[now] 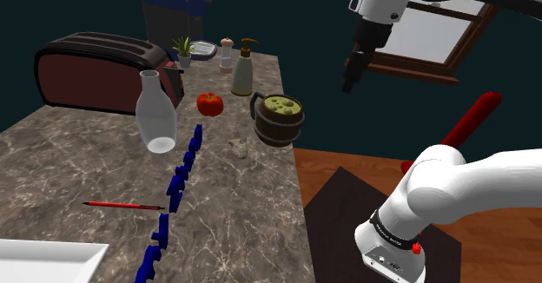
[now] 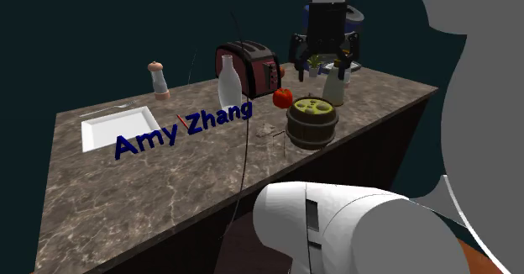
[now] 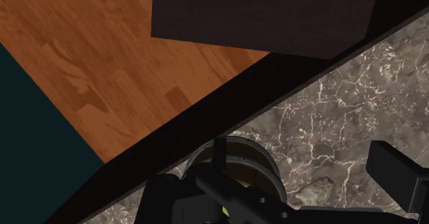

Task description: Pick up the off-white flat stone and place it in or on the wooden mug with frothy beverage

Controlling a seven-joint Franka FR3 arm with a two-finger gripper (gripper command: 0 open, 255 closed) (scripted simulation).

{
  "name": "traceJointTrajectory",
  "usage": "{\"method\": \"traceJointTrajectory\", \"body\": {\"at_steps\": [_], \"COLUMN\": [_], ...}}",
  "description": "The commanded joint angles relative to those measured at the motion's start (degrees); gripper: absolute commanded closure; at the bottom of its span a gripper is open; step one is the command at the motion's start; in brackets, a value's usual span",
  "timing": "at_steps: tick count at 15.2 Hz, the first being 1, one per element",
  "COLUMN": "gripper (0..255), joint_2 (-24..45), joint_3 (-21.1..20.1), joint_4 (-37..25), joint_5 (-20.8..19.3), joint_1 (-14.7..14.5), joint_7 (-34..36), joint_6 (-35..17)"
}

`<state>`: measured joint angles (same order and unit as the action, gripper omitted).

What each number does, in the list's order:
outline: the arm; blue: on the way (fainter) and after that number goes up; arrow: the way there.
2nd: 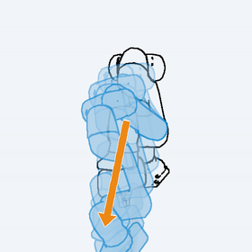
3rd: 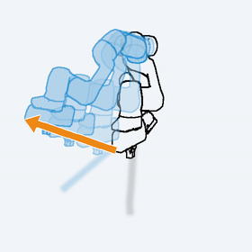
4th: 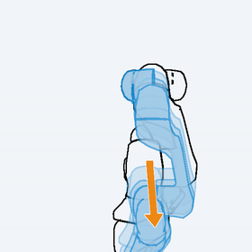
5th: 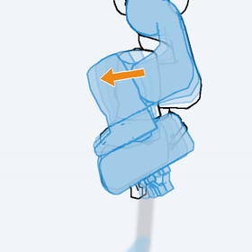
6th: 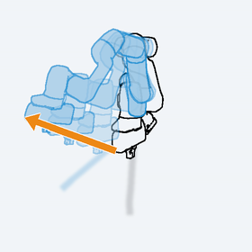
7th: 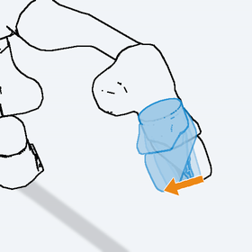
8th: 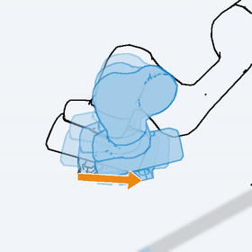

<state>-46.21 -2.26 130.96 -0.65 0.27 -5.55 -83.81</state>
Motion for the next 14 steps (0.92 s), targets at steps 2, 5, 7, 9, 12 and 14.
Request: {"method": "traceJointTrajectory", "body": {"at_steps": [2, 5, 7, 9, 12, 14], "gripper": [0, 0, 0, 0, 0, 0], "joint_2": [1.0, 4.5, 7.3, 10.3, 15.3, 18.9], "joint_3": [-0.6, -2.3, -3.4, -4.5, -6.1, -7.1], "joint_4": [0.7, 2.5, 3.3, 3.8, 3.9, 3.6], "joint_5": [0.7, 2.6, 3.8, 4.9, 6.3, 7.1], "joint_1": [0.1, 0.3, 0.4, 0.5, 0.7, 0.8], "joint_7": [1.2, 4.9, 7.2, 9.5, 12.8, 14.9], "joint_6": [-1.6, -6.6, -9.9, -13.3, -18.2, -21.5]}}
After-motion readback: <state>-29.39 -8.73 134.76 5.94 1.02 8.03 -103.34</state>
